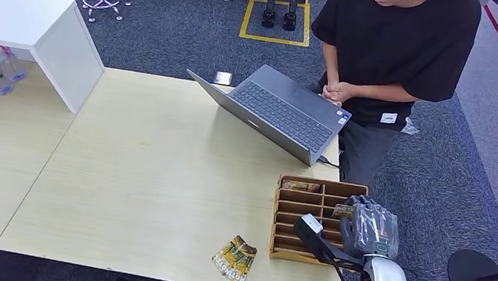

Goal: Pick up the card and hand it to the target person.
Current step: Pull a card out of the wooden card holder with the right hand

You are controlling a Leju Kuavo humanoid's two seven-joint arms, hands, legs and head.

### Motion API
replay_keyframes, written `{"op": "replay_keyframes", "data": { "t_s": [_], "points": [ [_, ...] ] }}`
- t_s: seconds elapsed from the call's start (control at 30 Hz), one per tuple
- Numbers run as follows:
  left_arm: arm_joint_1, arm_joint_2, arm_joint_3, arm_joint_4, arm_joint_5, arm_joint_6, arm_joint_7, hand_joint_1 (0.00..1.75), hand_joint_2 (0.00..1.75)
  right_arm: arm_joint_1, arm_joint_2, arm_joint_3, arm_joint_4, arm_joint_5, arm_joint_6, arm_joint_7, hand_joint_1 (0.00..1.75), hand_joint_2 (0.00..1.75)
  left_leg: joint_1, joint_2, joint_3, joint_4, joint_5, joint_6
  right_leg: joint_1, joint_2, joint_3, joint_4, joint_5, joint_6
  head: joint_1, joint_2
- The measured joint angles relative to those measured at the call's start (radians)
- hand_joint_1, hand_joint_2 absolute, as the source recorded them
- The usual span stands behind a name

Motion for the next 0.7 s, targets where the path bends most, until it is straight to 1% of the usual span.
{"op": "replay_keyframes", "data": {
  "t_s": [0.07, 0.2, 0.27, 0.7],
  "points": [
    [0.0, 0.0, 0.0, 0.0, 0.0, 0.0, 0.0, 0.0, 0.0, 0.0, 0.0, 0.0, 0.003, -0.003, 0.001, 0.001, 1.23, 1.75, 0.0, 0.0, 0.0, 0.0, 0.0, 0.0, 0.0, 0.0, 0.0, 0.0, 0.0, 0.0, 0.0, 0.0],
    [0.0, 0.0, 0.0, 0.0, 0.0, 0.0, 0.0, 0.0, 0.0, -0.003, 0.0, 0.0, 0.008, -0.004, 0.002, 0.002, 1.61, 1.75, 0.0, 0.0, 0.0, 0.0, 0.0, 0.0, 0.0, 0.0, 0.0, 0.0, 0.0, 0.0, 0.0, 0.0],
    [0.0, 0.0, 0.0, 0.0, 0.0, 0.0, 0.0, 0.0, 0.0, -0.004, 0.0, 0.0, 0.009, -0.005, 0.002, 0.003, 1.73, 1.75, 0.0, 0.0, 0.0, 0.0, 0.0, 0.0, 0.0, 0.0, 0.0, 0.0, 0.0, 0.0, 0.0, 0.0],
    [0.0, 0.0, 0.0, 0.0, 0.0, 0.0, -0.002, 0.0, 0.0, -0.01, 0.0, 0.0, 0.02, -0.006, 0.005, 0.003, 1.74, 1.75, 0.0, 0.0, 0.0, 0.0, 0.0, 0.0, 0.0, 0.0, 0.0, 0.0, 0.0, 0.0, 0.0, 0.0]
  ]
}}
